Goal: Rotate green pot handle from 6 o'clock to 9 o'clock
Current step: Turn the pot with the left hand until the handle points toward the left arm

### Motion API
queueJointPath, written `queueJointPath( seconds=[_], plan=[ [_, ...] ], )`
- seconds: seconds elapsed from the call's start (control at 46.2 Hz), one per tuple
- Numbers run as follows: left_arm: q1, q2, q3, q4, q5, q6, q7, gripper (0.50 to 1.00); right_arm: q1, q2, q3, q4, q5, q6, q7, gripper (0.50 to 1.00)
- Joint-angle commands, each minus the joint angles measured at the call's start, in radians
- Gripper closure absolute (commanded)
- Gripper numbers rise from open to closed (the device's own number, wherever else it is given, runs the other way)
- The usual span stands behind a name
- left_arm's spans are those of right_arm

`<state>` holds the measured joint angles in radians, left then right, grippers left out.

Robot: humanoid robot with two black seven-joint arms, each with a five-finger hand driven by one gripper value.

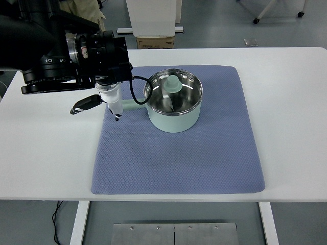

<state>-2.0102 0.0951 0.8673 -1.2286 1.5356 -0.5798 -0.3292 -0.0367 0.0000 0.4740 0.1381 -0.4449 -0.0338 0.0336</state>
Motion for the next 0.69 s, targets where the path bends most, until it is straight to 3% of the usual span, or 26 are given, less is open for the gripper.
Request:
queueJointPath(
  seconds=[0.0, 0.671],
  plan=[
    [0.007, -0.001, 0.004, 0.009, 0.000, 0.005, 0.001, 0.500, 0.000, 0.000, 0.000, 0.000, 0.000, 0.000, 0.000, 0.500],
    [0.030, -0.015, 0.024, 0.084, 0.066, 0.037, 0.013, 0.500, 0.000, 0.000, 0.000, 0.000, 0.000, 0.000, 0.000, 0.500]
  ],
)
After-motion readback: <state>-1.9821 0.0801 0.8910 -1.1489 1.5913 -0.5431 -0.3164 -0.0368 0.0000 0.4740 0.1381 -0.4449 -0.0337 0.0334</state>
